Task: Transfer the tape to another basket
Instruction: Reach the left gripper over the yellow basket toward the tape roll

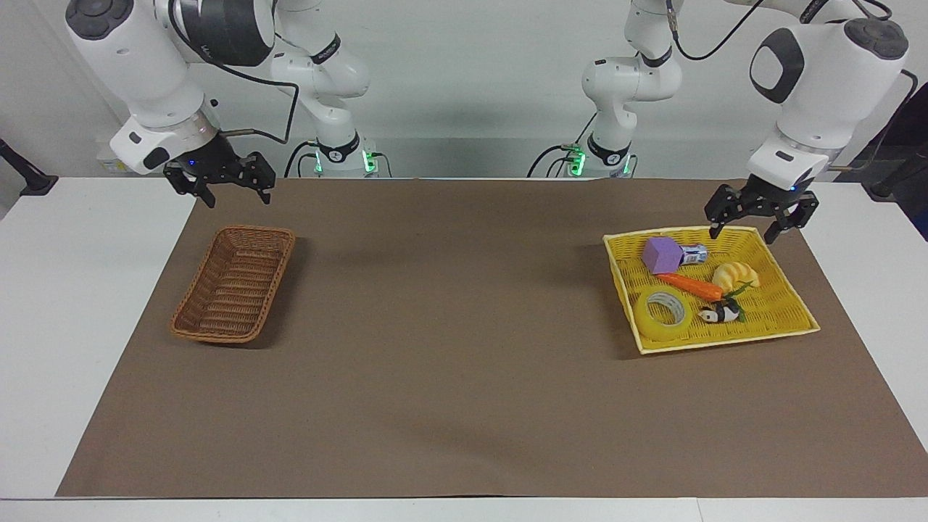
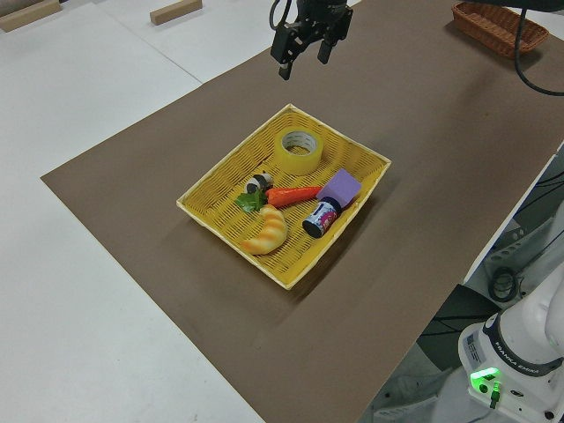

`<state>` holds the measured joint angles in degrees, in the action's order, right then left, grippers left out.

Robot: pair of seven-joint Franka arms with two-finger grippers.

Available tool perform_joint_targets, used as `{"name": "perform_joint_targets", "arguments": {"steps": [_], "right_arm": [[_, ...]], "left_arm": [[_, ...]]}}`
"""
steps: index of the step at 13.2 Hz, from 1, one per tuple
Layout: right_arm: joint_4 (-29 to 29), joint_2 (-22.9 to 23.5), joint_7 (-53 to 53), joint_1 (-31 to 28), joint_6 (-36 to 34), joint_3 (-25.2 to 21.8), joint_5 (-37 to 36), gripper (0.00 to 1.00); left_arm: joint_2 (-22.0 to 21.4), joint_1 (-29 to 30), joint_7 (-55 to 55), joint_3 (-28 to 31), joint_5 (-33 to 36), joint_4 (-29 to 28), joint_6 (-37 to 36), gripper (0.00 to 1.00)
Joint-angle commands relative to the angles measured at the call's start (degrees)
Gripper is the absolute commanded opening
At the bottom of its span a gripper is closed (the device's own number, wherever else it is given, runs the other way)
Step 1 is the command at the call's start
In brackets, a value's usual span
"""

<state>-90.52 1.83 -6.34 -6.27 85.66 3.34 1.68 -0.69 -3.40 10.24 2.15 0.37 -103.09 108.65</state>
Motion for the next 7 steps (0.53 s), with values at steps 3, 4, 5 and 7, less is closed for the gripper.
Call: {"name": "perform_joint_targets", "arguments": {"steps": [3, 4, 5, 7], "right_arm": [[0.1, -0.4, -3.1, -1.7, -0.6, 0.2, 3.1, 1.0], [0.1, -0.4, -3.2, -1.7, -0.6, 0.1, 4.5, 1.0], [0.1, -0.5, -3.2, -1.7, -0.5, 0.1, 4.6, 1.0], [0.1, -0.5, -3.3, -1.7, -0.5, 0.1, 4.6, 1.0]], "left_arm": [[0.3, -0.5, 0.0, 0.4, -0.1, -7.8, 9.9, 1.0], [0.4, -0.2, 0.0, 0.4, -0.1, -9.2, 12.4, 1.0], [0.6, -0.1, 0.0, 0.4, -0.1, -10.1, 13.9, 1.0], [3.3, -0.3, 0.0, 0.4, -0.1, -10.3, 15.4, 1.0]]}}
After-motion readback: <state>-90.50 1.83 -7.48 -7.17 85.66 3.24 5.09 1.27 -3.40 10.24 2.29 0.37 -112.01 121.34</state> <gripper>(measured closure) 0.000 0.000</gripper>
